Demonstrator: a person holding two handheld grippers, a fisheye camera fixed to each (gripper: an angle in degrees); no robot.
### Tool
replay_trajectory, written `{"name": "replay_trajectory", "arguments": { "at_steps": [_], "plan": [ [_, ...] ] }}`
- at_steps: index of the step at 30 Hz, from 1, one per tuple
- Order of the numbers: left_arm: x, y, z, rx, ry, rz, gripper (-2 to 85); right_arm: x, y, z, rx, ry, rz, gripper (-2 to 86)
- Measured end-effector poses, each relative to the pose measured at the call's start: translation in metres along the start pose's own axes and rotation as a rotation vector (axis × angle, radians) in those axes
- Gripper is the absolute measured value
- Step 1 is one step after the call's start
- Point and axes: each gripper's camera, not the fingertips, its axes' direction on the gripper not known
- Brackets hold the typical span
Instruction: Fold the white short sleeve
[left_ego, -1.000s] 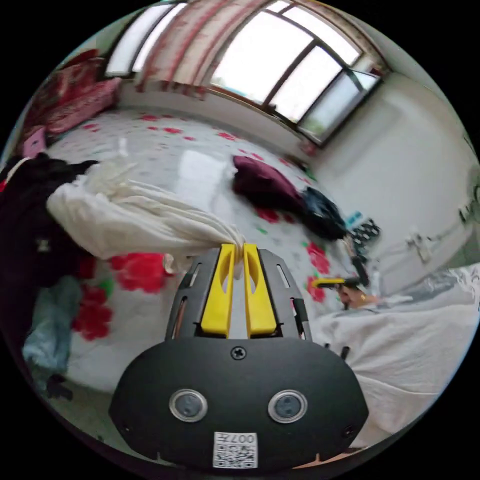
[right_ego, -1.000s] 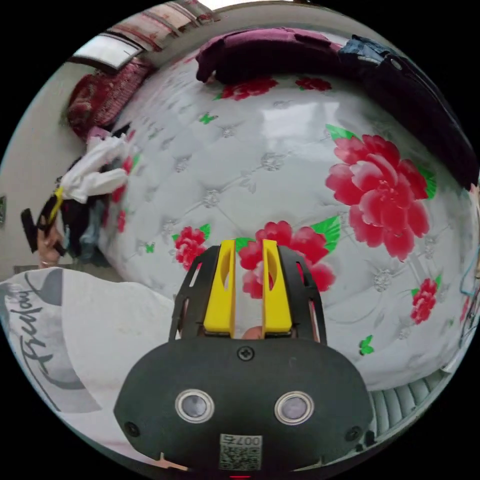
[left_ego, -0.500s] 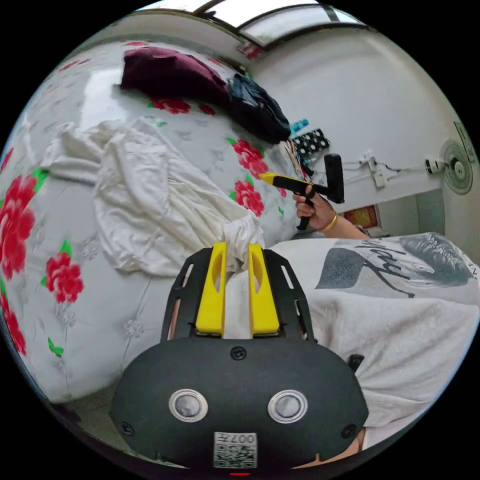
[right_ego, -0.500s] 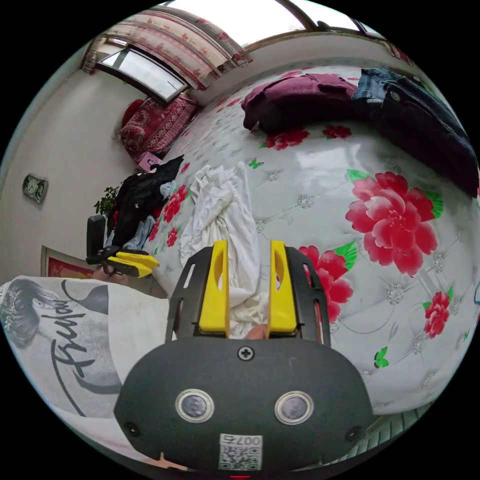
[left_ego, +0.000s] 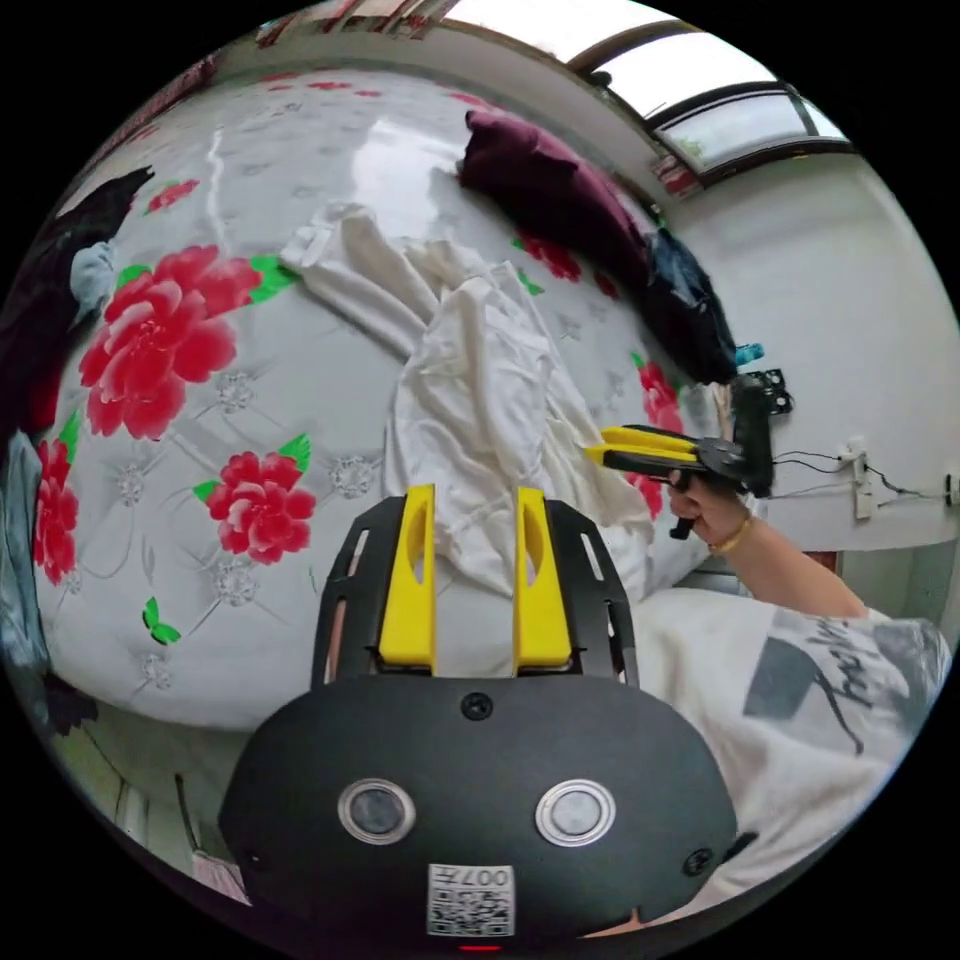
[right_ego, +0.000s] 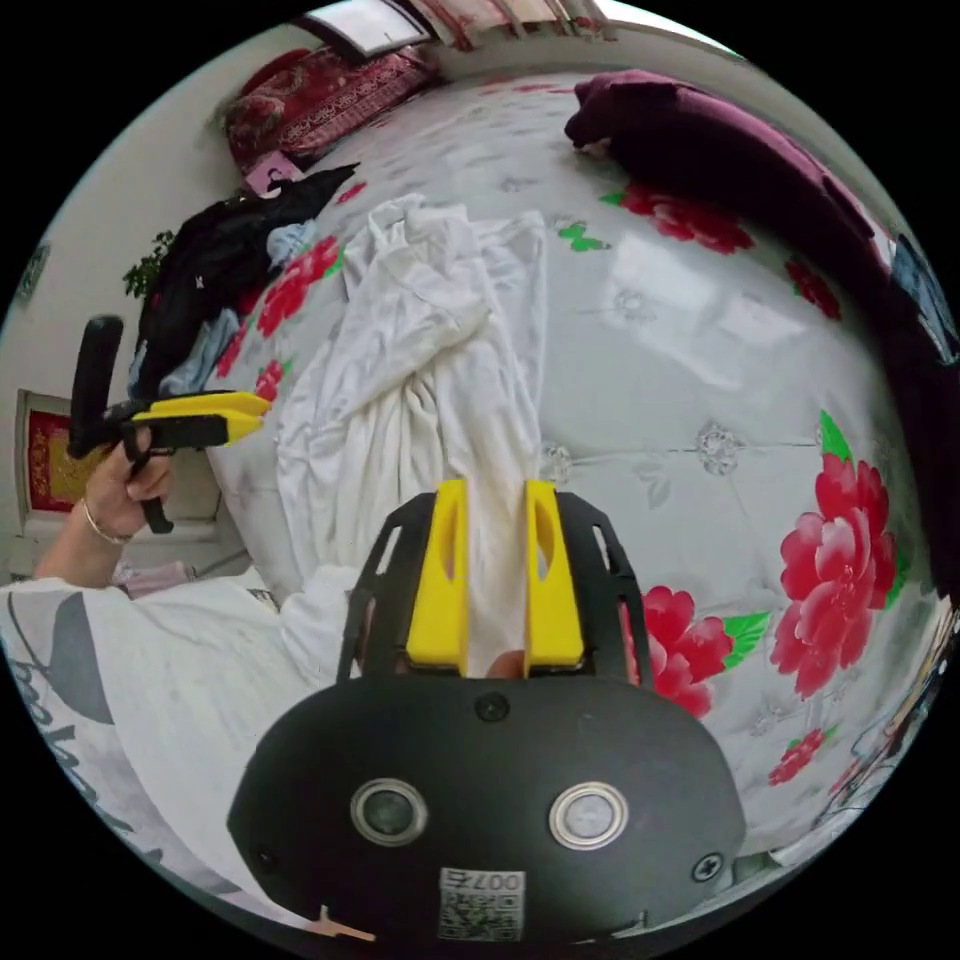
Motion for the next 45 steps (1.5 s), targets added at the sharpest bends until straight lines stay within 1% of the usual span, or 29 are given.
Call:
{"name": "replay_trajectory", "arguments": {
  "at_steps": [2, 3, 5, 6, 8, 9, 11, 13, 14, 17, 18, 20, 21, 23, 27, 31, 32, 33, 34, 35, 36, 37, 38, 39, 40, 41, 42, 44, 45],
  "plan": [
    [-0.005, -0.013, 0.027, -0.082, -0.087, -0.059, 3.4, -0.003, 0.000, 0.000, -0.027, 0.087, -0.013, 1.4],
    [-0.005, -0.016, 0.022, 0.006, -0.178, -0.066, 0.3, -0.001, 0.001, -0.002, -0.033, 0.103, -0.014, 1.1],
    [-0.009, -0.022, 0.023, 0.000, -0.174, -0.045, -0.4, 0.013, 0.013, -0.020, 0.002, 0.186, 0.015, 0.3],
    [-0.015, -0.024, 0.019, -0.021, -0.149, -0.021, -0.6, 0.019, 0.017, -0.026, 0.013, 0.196, 0.032, 0.2],
    [-0.031, -0.018, 0.007, -0.032, -0.145, -0.044, -0.8, 0.053, 0.037, -0.051, 0.061, 0.189, 0.145, 0.0],
    [-0.047, -0.007, -0.007, -0.002, -0.133, -0.086, -0.8, 0.062, 0.042, -0.058, 0.078, 0.172, 0.179, 0.0],
    [-0.075, 0.019, -0.034, 0.058, -0.110, -0.201, -0.8, 0.097, 0.065, -0.078, 0.124, 0.110, 0.342, 0.2],
    [-0.110, 0.061, -0.067, 0.114, -0.127, -0.362, -0.7, 0.115, 0.079, -0.088, 0.147, 0.084, 0.435, 0.5],
    [-0.118, 0.072, -0.074, 0.125, -0.127, -0.394, -0.6, 0.119, 0.083, -0.095, 0.166, 0.089, 0.464, 0.9],
    [-0.148, 0.116, -0.110, 0.180, -0.182, -0.589, 0.2, 0.114, 0.074, -0.115, 0.226, 0.099, 0.449, 2.2],
    [-0.154, 0.127, -0.124, 0.201, -0.236, -0.647, 2.1, 0.112, 0.069, -0.119, 0.240, 0.092, 0.435, 2.4],
    [-0.157, 0.130, -0.145, 0.247, -0.302, -0.670, 3.6, 0.096, 0.037, -0.130, 0.266, 0.031, 0.349, 3.1],
    [-0.153, 0.122, -0.157, 0.287, -0.332, -0.647, 4.1, 0.090, 0.028, -0.132, 0.271, 0.017, 0.321, 3.3],
    [-0.144, 0.096, -0.165, 0.324, -0.321, -0.549, 4.8, 0.066, -0.012, -0.131, 0.258, -0.002, 0.210, 4.5],
    [-0.104, -0.007, -0.143, 0.319, -0.152, -0.232, 7.2, 0.037, -0.063, -0.117, 0.182, -0.013, 0.106, 4.9],
    [-0.048, -0.112, -0.085, 0.186, 0.011, 0.033, 11.2, 0.015, -0.094, -0.102, 0.080, -0.013, 0.053, 3.2],
    [-0.040, -0.124, -0.074, 0.153, 0.026, 0.057, 11.4, 0.012, -0.098, -0.098, 0.038, -0.020, 0.047, 2.4],
    [-0.028, -0.144, -0.050, 0.069, 0.043, 0.081, 11.5, 0.011, -0.099, -0.096, 0.015, -0.025, 0.045, 2.0],
    [-0.019, -0.159, -0.025, -0.030, 0.032, 0.092, 9.4, 0.009, -0.098, -0.098, -0.009, -0.021, 0.045, 1.1],
    [-0.016, -0.164, -0.014, -0.086, 0.014, 0.089, 8.3, 0.008, -0.095, -0.111, 0.011, -0.022, 0.043, 0.7],
    [-0.014, -0.166, -0.017, -0.045, -0.067, 0.070, 3.6, 0.008, -0.092, -0.121, 0.027, -0.025, 0.044, 0.4],
    [-0.015, -0.167, -0.027, -0.034, -0.051, 0.056, 1.0, 0.009, -0.086, -0.147, 0.080, -0.024, 0.057, 0.2],
    [-0.017, -0.166, -0.036, -0.021, -0.019, 0.054, 0.6, 0.013, -0.076, -0.181, 0.157, -0.017, 0.076, 0.0],
    [-0.021, -0.158, -0.059, 0.046, 0.040, 0.057, 0.0, 0.015, -0.071, -0.200, 0.200, -0.019, 0.082, 0.0],
    [-0.026, -0.147, -0.088, 0.125, 0.086, 0.061, -0.3, 0.019, -0.060, -0.241, 0.285, -0.033, 0.091, -0.1],
    [-0.029, -0.141, -0.104, 0.162, 0.113, 0.064, -0.4, 0.024, -0.047, -0.284, 0.377, -0.053, 0.104, -0.2],
    [-0.034, -0.127, -0.136, 0.239, 0.173, 0.071, -0.6, 0.026, -0.040, -0.306, 0.426, -0.063, 0.108, -0.2],
    [-0.038, -0.102, -0.186, 0.364, 0.271, 0.100, -0.8, 0.024, -0.010, -0.399, 0.626, -0.129, 0.071, -0.2],
    [-0.037, -0.084, -0.220, 0.449, 0.309, 0.127, -0.8, 0.021, -0.003, -0.422, 0.673, -0.137, 0.059, -0.3]
  ]
}}
